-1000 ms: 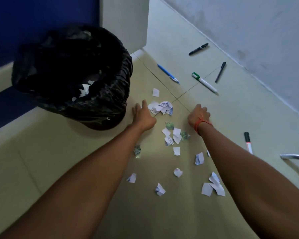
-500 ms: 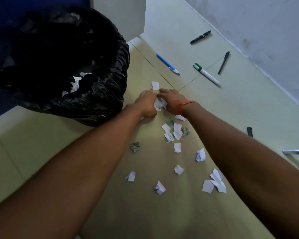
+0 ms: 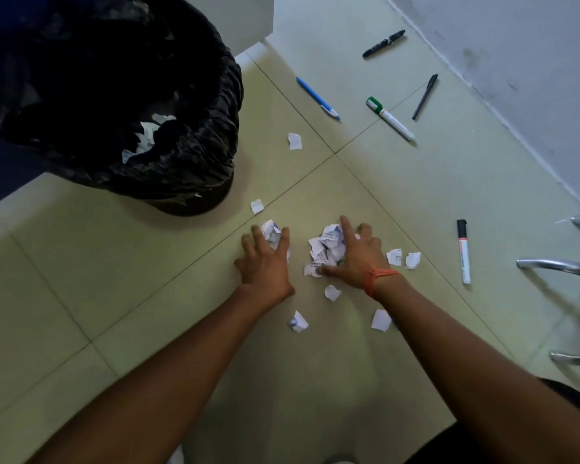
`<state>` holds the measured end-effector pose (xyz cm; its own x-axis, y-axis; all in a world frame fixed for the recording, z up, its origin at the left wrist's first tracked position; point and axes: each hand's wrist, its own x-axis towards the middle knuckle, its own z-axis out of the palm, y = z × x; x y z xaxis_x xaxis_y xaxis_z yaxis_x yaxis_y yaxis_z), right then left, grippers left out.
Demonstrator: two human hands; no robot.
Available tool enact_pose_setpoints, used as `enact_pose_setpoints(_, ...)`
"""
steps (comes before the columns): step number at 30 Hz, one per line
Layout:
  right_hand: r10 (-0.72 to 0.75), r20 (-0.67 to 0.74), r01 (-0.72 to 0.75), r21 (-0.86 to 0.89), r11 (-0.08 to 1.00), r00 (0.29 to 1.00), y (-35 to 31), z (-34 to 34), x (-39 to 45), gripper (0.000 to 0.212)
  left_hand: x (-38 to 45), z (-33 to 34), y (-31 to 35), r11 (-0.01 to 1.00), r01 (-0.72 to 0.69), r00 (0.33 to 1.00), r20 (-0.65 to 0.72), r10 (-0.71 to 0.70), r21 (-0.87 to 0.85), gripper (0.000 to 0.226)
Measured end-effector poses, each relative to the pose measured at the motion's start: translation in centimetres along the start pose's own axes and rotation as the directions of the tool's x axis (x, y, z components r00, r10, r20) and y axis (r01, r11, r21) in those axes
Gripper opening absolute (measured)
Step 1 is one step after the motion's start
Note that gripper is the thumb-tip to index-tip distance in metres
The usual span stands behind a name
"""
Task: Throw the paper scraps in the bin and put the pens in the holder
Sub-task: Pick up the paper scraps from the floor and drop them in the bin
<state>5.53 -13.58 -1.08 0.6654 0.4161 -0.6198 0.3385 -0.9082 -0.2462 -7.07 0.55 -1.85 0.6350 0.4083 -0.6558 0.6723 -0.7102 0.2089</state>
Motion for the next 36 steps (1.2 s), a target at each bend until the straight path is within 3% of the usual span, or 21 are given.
enact_pose_setpoints(2, -0.076, -0.011, 0.076, -0.005, 0.997, 0.997, -1.0, 1.7, 0.4, 0.112, 0.1, 0.9, 0.7, 0.999, -0.042, 0.995, -0.084, 0.044, 0.021, 0.117)
enact_pose_setpoints(4, -0.125, -0.083, 0.124, -0.016, 0.992, 0.989, -1.7, 2.7, 1.2, 0.087, 0.3, 1.3, 1.3, 0.991, -0.123, 0.980, -0.154, 0.130, 0.052, 0.106)
enact_pose_setpoints(10, -0.181, -0.256, 0.199, 0.046, 0.979, 0.950, -1.7, 3.5, 2.0, 0.031, 0.3, 0.5, 2.8, 0.970, -0.244, 0.948, -0.208, 0.239, -0.001, 0.050)
enact_pose_setpoints(14, -0.155, -0.298, 0.189, 0.086, 0.978, 0.942, -2.3, 3.5, 1.8, 0.021, 0.8, 0.6, 2.9, 0.962, -0.269, 0.924, -0.271, 0.270, 0.044, 0.028)
enact_pose_setpoints(17, -0.074, -0.289, 0.126, 0.165, 0.978, 0.954, -2.7, 3.4, 1.9, 0.021, 1.1, 0.2, 3.1, 0.979, -0.203, 0.945, -0.261, 0.195, -0.004, 0.027)
enact_pose_setpoints(20, 0.061, -0.258, 0.038, 0.362, 0.931, 0.964, -3.0, 2.8, 1.8, 0.014, 1.1, -0.5, 3.2, 0.972, -0.111, 0.960, -0.274, 0.051, -0.207, 0.024)
enact_pose_setpoints(23, 0.161, -0.234, 0.033, 0.654, 0.756, 0.959, -3.9, 1.0, 1.2, 0.006, 0.9, -1.8, 2.8, 0.888, -0.029, 0.935, -0.326, -0.138, -0.458, 0.014)
enact_pose_setpoints(25, 0.153, -0.198, 0.076, 0.815, 0.574, 0.968, -4.9, -0.9, 0.9, 0.007, 0.4, -4.0, 2.9, 0.793, -0.063, 0.914, -0.355, -0.198, -0.605, 0.010)
enact_pose_setpoints(28, 0.045, -0.250, 0.222, 0.918, 0.327, 0.967, -7.6, -5.9, -0.1, 0.007, -1.8, -9.3, 3.0, 0.660, -0.245, 0.845, -0.490, -0.213, -0.710, 0.015)
enact_pose_setpoints(33, -0.215, -0.430, 0.472, 0.855, 0.214, 0.877, -14.3, -15.7, -3.4, 0.018, -6.8, -18.4, 2.2, 0.488, -0.521, 0.632, -0.701, -0.330, -0.700, 0.007)
enact_pose_setpoints(36, -0.340, -0.429, 0.519, 0.819, 0.245, 0.837, -19.4, -18.4, -3.6, 0.020, -7.7, -22.9, 0.1, 0.438, -0.545, 0.541, -0.699, -0.468, -0.715, 0.009)
